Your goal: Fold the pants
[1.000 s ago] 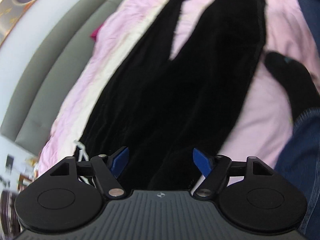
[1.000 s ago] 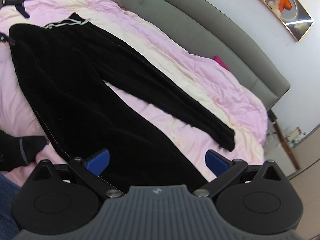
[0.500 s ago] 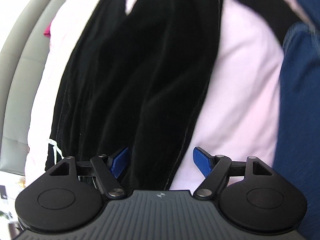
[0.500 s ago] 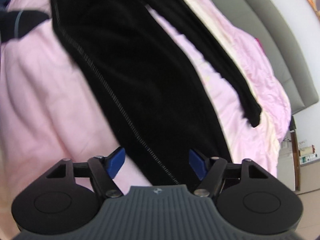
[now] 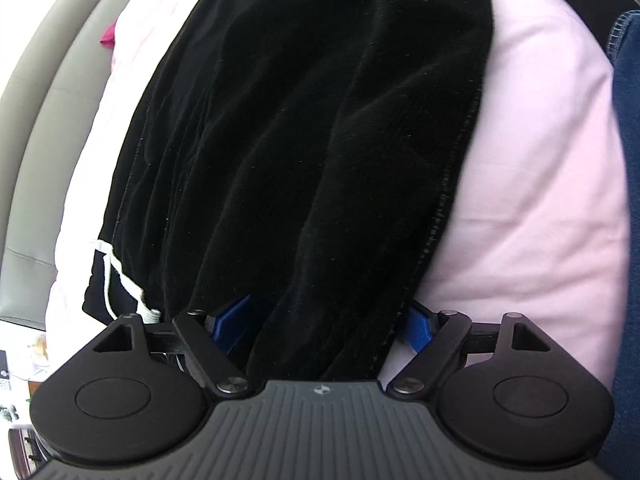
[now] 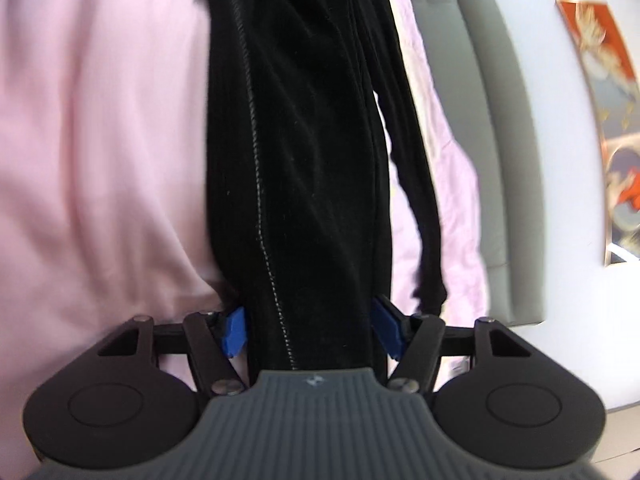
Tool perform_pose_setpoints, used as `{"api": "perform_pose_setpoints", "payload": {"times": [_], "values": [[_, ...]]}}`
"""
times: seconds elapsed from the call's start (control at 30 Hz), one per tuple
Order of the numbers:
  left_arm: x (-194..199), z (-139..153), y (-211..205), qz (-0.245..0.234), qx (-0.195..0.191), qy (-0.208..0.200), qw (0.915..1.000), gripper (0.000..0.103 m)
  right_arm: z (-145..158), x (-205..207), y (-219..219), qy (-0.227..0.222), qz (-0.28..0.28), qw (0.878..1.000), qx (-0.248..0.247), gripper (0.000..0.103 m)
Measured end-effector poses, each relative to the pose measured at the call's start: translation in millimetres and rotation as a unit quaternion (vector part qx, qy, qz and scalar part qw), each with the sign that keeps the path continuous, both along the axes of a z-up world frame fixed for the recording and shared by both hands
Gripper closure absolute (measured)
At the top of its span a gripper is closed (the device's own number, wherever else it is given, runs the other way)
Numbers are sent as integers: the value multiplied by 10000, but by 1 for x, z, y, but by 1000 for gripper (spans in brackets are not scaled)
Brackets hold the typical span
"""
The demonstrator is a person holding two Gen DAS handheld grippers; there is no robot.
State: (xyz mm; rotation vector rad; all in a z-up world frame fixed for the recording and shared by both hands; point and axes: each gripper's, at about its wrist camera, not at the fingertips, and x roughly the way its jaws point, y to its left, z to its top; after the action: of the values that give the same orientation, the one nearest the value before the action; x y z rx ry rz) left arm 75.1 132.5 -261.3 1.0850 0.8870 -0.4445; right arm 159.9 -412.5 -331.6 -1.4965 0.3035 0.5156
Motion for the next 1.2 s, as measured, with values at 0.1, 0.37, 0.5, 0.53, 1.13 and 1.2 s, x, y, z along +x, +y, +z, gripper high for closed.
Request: {"api": "perform_pose_setpoints", "payload": {"times": [0.1,0.37,0.5,0.53,1.13,1.2], "values": [[-12,-4,11,-615,10,-328,9976,1,-15,-6,-2,-171,188,9996,-127,51],[-25,-1,36,-1063,71,-652,9922,2,-26,-20,-13,-650,291,9972,-238,57],[-22,-2,47,-843,208,-534,9948,12,-26,-13,-22,-891,82,9957,-228,57],[-21,-1,46,-783,192,-477,9956,15,-29,-14,-22,-866,4,9959,-260,61],[-23,19,45,-679,-125,-84,9976,83,-15,-19,-15,-175,-637,9977,-157,97],[-19,27,48,-651,-271,-126,9974,84,-8,-23,-16,-164,-730,9972,-37,99]]}}
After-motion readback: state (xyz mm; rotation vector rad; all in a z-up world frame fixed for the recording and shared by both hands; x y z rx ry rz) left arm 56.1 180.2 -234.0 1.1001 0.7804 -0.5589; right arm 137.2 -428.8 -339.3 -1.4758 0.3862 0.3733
